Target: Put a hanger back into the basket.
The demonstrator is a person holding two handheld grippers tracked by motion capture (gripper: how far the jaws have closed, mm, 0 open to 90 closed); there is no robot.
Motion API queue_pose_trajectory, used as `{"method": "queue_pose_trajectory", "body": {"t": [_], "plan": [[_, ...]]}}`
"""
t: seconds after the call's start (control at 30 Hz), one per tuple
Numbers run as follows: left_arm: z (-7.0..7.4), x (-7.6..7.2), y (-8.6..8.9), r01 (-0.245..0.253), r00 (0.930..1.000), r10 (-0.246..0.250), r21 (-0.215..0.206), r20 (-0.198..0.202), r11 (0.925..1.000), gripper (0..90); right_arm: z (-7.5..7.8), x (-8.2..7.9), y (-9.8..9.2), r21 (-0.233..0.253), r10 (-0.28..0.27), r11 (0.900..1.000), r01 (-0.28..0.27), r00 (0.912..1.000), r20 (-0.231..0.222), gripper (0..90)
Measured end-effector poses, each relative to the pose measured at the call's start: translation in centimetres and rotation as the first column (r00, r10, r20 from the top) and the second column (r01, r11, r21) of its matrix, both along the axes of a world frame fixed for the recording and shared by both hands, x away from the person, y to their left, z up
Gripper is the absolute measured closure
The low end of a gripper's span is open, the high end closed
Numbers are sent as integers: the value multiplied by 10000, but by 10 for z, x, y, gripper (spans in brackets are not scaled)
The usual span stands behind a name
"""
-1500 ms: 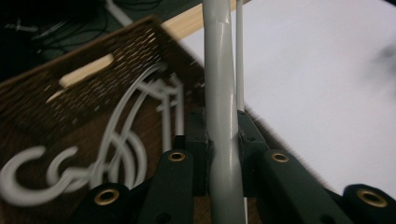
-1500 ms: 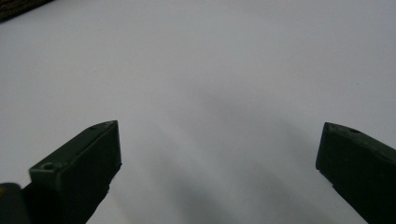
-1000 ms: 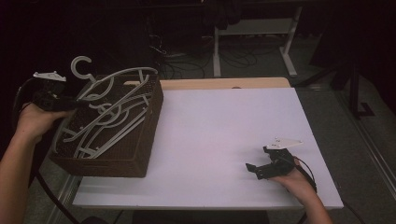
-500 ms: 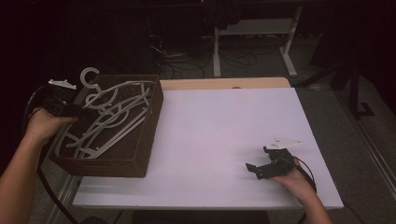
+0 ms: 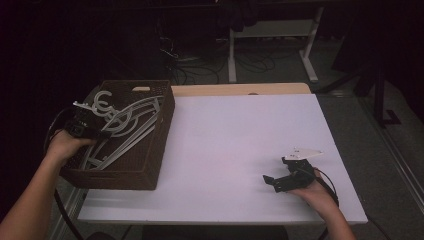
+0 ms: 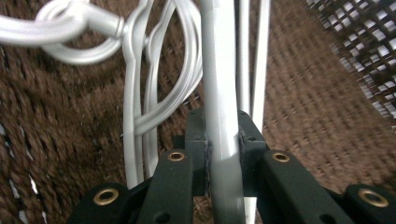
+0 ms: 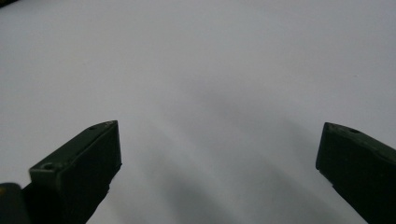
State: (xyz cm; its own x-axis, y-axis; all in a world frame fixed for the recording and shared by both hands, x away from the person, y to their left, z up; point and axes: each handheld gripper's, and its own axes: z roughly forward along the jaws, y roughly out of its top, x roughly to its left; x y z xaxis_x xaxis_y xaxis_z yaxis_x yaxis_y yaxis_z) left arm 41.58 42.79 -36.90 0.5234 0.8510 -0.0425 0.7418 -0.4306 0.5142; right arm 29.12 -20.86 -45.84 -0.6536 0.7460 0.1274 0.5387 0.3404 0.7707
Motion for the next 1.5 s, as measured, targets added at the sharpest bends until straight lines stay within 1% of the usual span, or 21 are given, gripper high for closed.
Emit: {"method": "queue_pose_trajectory", "body": {"t": [0.03,0.07,0.13,0.23,0.3,0.4,0.5,0.57,0.63,0.73,0.8,0.83,0.87,0.93,1.07,1.1,1.23,1.27,1.33,1.4,1.5], "plan": [[0,0,0,0,10000,0,0,0,10000,776,0,0,0,8,-4,10000,4,10000,-1,0],[4,-1,-4,-21,9991,20,12,434,10000,662,0,0,0,8,6,10000,-6,10000,32,0],[6,-1,-4,-150,9987,147,46,490,9999,604,1,0,1,17,-1,10000,0,10000,49,0],[12,-2,-1,-395,9955,401,-87,861,9992,502,1,0,0,35,8,10000,-8,10000,59,0],[17,-3,1,-571,9918,611,-389,1123,9976,429,2,0,0,24,6,10000,-6,10000,93,0],[25,-6,3,-608,9877,684,-577,1408,9965,365,2,0,-1,98,-8,10000,7,10000,98,0],[35,-12,1,-322,9835,520,-1149,1735,9929,325,3,1,0,92,41,9999,-42,9999,135,0],[41,-15,-2,12,9805,314,-1655,1940,9862,297,5,0,1,122,79,9999,-81,9998,160,0],[46,-19,-7,275,9774,142,-1935,2111,9807,267,7,0,3,154,122,9998,-125,9997,214,0],[50,-26,-18,797,9735,-257,-2319,2273,9695,236,11,0,5,192,174,9997,-179,9995,282,0],[52,-30,-26,1163,9679,-527,-2522,2456,9607,222,13,1,6,175,238,9996,-243,9993,301,0],[54,-33,-32,1350,9642,-635,-2703,2574,9533,214,15,1,7,175,251,9995,-257,9992,327,0],[55,-35,-35,1481,9614,-716,-2801,2659,9485,205,17,1,8,172,280,9994,-286,9990,337,0],[56,-41,-44,1832,9542,-940,-3063,2840,9341,196,20,3,9,154,346,9993,-351,9988,343,0],[57,-54,-64,2495,9352,-1374,-3320,3262,9097,162,28,5,12,161,455,9988,-461,9983,364,0],[57,-56,-67,2625,9314,-1465,-3363,3331,9044,150,31,5,13,123,478,9988,-483,9982,372,0],[56,-68,-84,3166,9135,-1798,-3603,3648,8774,126,41,6,17,17,621,9981,-622,9974,378,0],[55,-69,-87,3270,9103,-1877,-3630,3689,8725,114,44,6,17,-18,699,9976,-698,9967,410,0],[52,-74,-96,3530,9020,-2073,-3706,3787,8591,85,50,7,19,-82,759,9971,-756,9962,416,0],[49,-77,-103,3687,8977,-2221,-3728,3804,8515,62,55,8,20,-59,793,9968,-791,9959,445,0],[44,-81,-114,3856,8922,-2439,-3598,3801,8496,26,65,10,20,75,859,9962,-863,9952,477,0]]}}
